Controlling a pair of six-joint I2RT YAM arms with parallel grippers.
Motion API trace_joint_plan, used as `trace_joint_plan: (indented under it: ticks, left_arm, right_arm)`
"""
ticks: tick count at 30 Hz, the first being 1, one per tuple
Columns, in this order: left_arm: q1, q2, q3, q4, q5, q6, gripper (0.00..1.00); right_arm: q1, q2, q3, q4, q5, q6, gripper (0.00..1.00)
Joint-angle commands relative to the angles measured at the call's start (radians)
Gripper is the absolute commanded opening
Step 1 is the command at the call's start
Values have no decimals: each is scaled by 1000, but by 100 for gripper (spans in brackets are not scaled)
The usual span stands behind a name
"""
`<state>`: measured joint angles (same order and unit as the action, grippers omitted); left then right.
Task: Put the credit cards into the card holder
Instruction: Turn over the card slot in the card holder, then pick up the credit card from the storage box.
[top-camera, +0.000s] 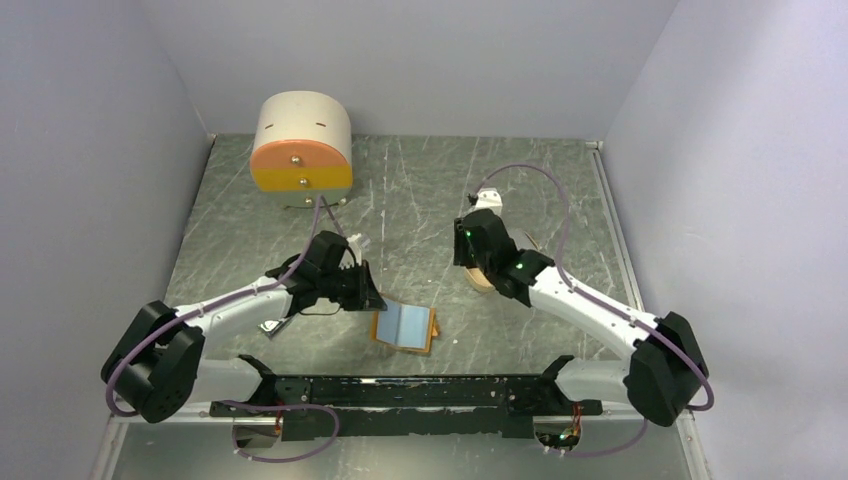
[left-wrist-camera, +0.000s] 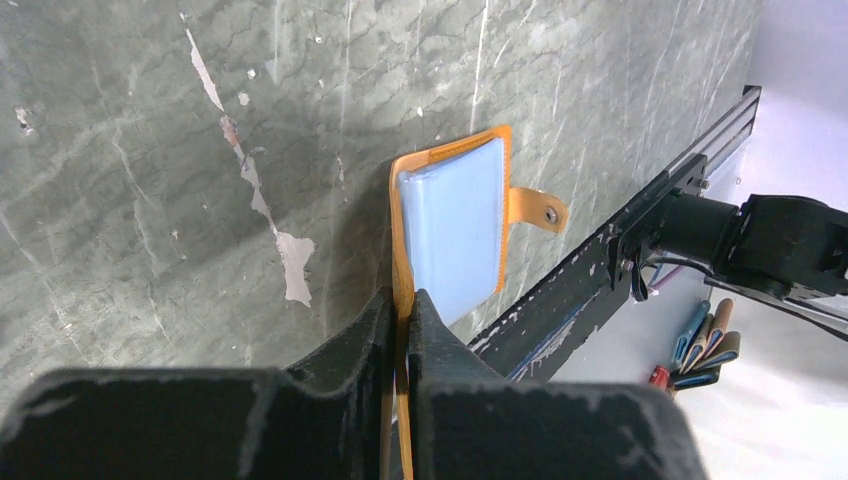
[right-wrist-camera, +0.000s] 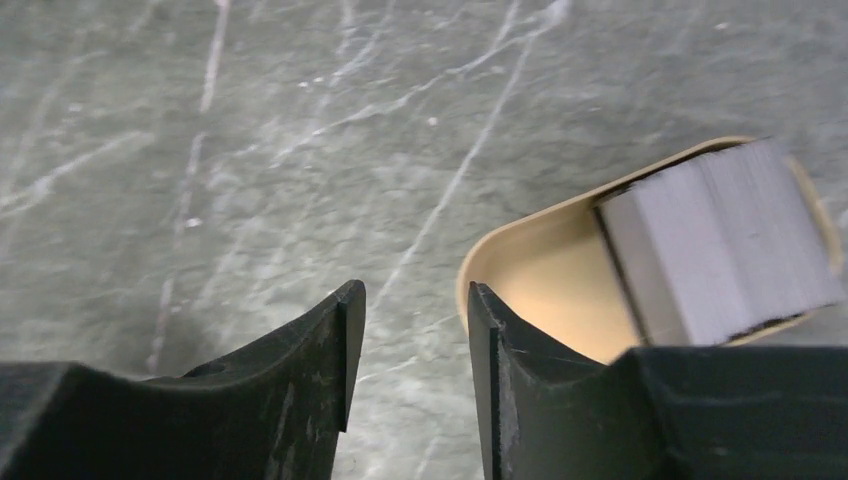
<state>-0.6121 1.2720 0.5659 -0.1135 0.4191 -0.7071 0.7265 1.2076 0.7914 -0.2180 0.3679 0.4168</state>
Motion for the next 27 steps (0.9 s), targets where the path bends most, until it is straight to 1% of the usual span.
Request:
trace_joint_plan:
  ticks: [1, 5, 7, 9, 10, 12, 17, 20, 27]
  left_arm:
    - [6, -31, 30, -21, 23, 14, 9]
    - [5, -43, 13, 2, 48, 0, 9]
    - [6, -47, 4, 12, 61, -5, 9]
    - [5, -49, -2, 18, 72, -6, 9]
    - [5, -51, -5, 21, 78, -6, 9]
    - [4, -55, -10, 22, 88, -5, 9]
    - [3, -50, -25, 36, 110, 7, 9]
    - [5, -45, -34, 53, 128, 5, 9]
    - [4, -59, -36, 52, 128, 14, 9]
  right_arm:
    - [-40, 57, 77, -123, 88, -163, 48]
    - [-75, 120, 120, -152, 133, -242, 50]
    - [-83, 161, 132, -164, 197, -267, 50]
    - [-85, 198, 138, -175, 252, -296, 54]
    - [-90, 217, 146, -190, 277, -308, 60]
    - [-107, 256, 168, -223, 291, -329, 64]
    - [-160, 302, 190, -223, 231, -380, 63]
    - [-162, 333, 194, -227, 287, -403, 61]
    - [-190, 389, 195, -211, 306, -430, 61]
